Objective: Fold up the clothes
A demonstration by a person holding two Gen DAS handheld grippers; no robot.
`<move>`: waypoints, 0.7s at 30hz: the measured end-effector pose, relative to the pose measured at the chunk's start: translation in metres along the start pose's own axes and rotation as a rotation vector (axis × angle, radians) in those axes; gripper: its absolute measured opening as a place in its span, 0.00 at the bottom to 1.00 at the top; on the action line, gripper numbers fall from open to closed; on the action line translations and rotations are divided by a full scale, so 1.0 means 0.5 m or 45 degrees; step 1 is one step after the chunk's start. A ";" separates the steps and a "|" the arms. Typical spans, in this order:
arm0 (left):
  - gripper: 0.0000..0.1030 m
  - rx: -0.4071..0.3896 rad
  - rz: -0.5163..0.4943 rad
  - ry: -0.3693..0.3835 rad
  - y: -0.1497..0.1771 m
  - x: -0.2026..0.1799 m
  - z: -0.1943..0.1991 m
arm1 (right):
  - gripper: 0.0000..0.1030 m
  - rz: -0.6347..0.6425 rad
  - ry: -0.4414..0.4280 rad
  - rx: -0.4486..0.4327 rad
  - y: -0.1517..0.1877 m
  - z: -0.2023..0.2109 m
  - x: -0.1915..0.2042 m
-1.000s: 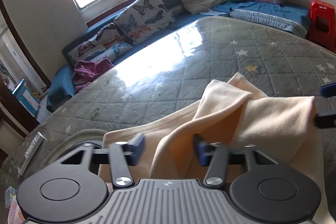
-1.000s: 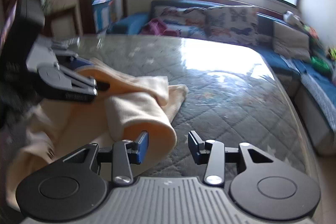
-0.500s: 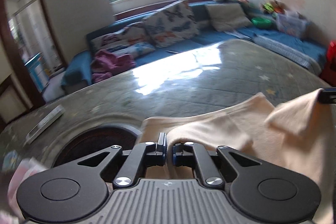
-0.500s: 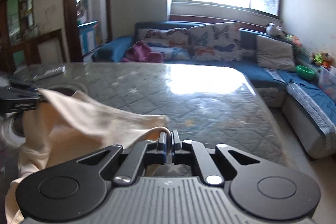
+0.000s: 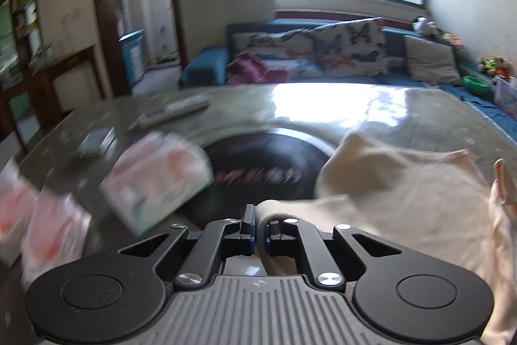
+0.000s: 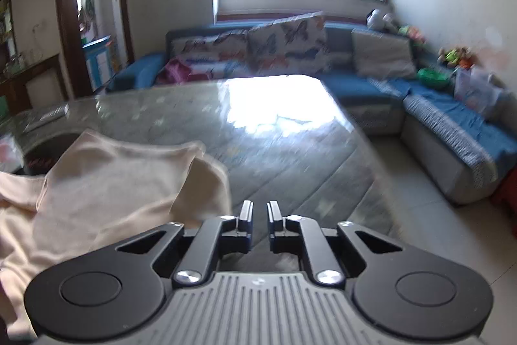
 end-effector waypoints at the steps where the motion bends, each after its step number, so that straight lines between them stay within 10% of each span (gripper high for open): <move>1: 0.06 0.015 0.011 -0.013 0.013 0.010 0.004 | 0.23 -0.003 -0.015 0.018 0.009 -0.006 0.005; 3: 0.06 0.045 0.033 -0.035 0.036 0.026 0.009 | 0.41 0.004 -0.034 0.050 0.022 -0.024 0.020; 9: 0.06 0.096 0.061 -0.045 0.068 0.030 0.006 | 0.41 0.049 -0.027 0.100 0.054 -0.075 0.051; 13: 0.06 0.109 0.067 -0.050 0.077 0.029 0.006 | 0.06 0.018 -0.012 0.089 0.054 -0.096 0.048; 21: 0.06 0.157 0.065 0.010 0.096 0.011 0.033 | 0.02 0.166 0.202 -0.040 0.008 -0.044 0.003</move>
Point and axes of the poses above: each gripper's, at about its wrist camera, not at the fingertips, and z roughly against the way its jaws point, x to its left, y to its underside, the point moved 4 cm from there along -z, roughly the way its jaws point, and after that the axes turned 14 degrees about -x, right-handed, at the moved point
